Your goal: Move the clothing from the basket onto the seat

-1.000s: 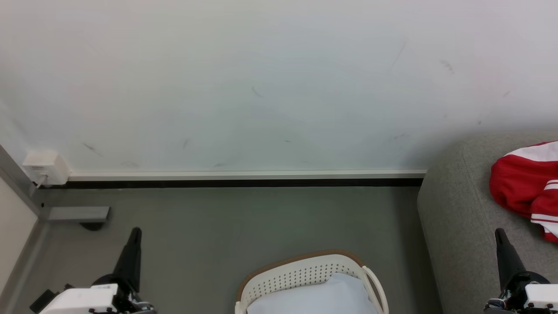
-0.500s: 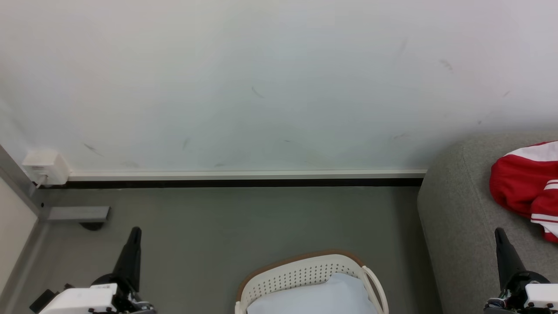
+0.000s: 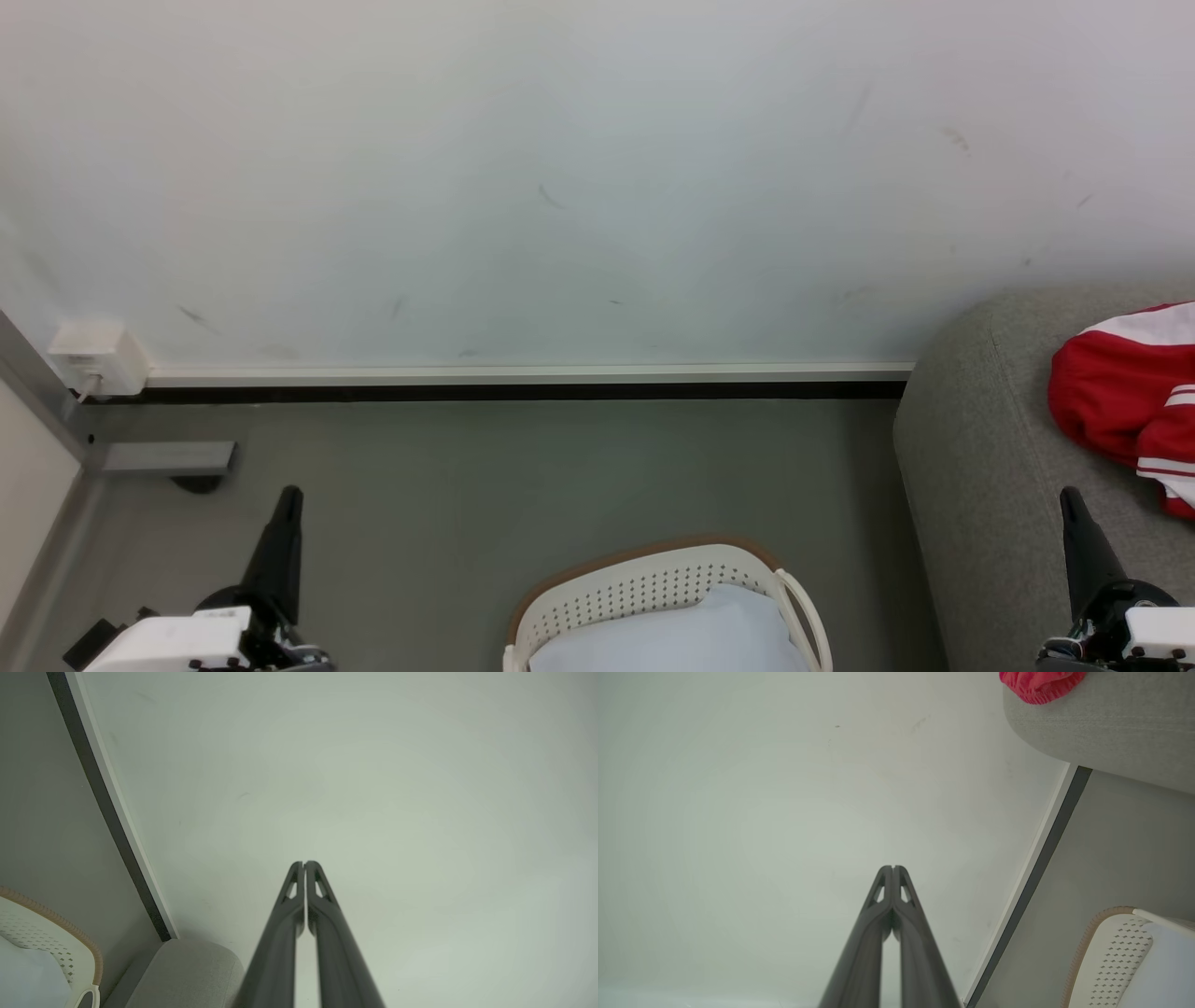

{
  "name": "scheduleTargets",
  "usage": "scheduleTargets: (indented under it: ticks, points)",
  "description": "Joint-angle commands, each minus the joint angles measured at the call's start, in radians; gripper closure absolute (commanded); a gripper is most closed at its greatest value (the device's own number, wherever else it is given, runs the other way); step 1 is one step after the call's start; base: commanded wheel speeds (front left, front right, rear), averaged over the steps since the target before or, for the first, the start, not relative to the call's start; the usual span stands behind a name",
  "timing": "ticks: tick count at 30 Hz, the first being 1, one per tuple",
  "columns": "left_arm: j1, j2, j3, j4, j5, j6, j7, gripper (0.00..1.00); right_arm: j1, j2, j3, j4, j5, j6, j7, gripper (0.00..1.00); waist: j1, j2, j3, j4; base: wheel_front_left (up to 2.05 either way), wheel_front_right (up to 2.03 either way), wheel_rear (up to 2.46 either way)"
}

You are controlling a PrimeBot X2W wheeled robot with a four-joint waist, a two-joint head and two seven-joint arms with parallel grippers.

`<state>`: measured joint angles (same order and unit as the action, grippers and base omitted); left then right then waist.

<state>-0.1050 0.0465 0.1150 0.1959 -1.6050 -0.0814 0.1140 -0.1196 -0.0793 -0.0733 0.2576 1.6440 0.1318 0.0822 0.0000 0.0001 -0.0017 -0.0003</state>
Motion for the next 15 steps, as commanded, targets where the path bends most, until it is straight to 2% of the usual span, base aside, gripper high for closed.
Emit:
scheduleTargets:
  ticks: [1,15]
  points:
    - [-0.007,0.007,0.003,-0.003,-0.013,0.001,0.004,1.00,-0.005,-0.007,0.000,-0.005,0.011,-0.002,-0.001,1.00,0.0000,-0.0001,0.000,0.000,0.00,0.00,0.00]
    - [-0.007,0.007,0.003,-0.003,-0.013,0.001,0.004,1.00,-0.005,-0.010,0.005,-0.005,0.016,-0.002,-0.005,1.00,0.0000,-0.0001,0.000,0.000,0.00,0.00,0.00]
